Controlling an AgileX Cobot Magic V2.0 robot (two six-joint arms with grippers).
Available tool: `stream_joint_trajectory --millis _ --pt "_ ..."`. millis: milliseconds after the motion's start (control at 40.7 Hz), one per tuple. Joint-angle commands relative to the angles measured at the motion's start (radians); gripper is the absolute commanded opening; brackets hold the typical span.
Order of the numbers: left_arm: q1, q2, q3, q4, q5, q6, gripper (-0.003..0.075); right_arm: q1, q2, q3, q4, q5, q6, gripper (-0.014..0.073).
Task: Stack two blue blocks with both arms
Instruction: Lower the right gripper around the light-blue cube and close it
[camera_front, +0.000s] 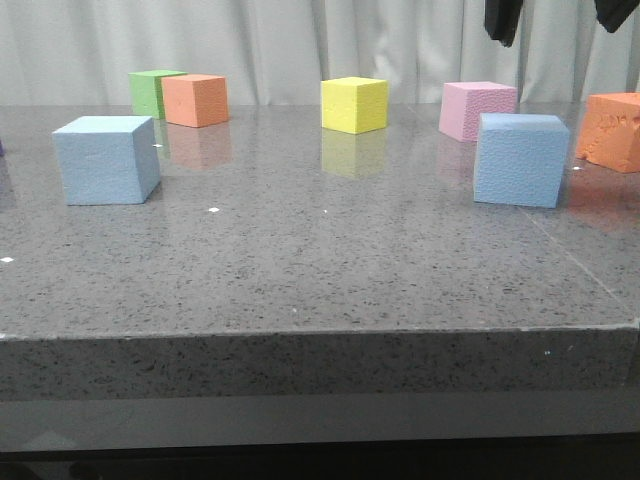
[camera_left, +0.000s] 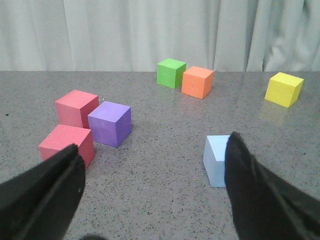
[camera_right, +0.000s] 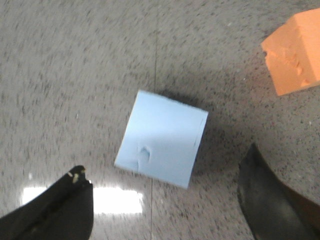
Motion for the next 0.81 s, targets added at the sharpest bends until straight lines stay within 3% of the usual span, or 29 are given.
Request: stream_joint_trajectory --millis 0,123,344,786 --pt "-0.005 0.016 -0.024 0.000 -0.081 -0.007 0.0566 -0.001 -0.017 -0.038 -0.042 -0.089 0.055 0.0597" --pt "-0.005 0.016 -0.024 0.000 -0.081 -0.007 0.0566 -0.003 0.005 -0.038 -0.033 -0.111 0.064 0.0597" --pt "-0.005 0.016 -0.024 0.000 -0.081 -0.007 0.0566 -0.047 0.042 -0.038 -0.038 -0.094 0.199 0.0597" --pt "-0.005 0.016 -0.024 0.000 -0.081 -0.007 0.0566 -0.050 0.146 -0.038 -0.038 -0.109 0.202 0.0597"
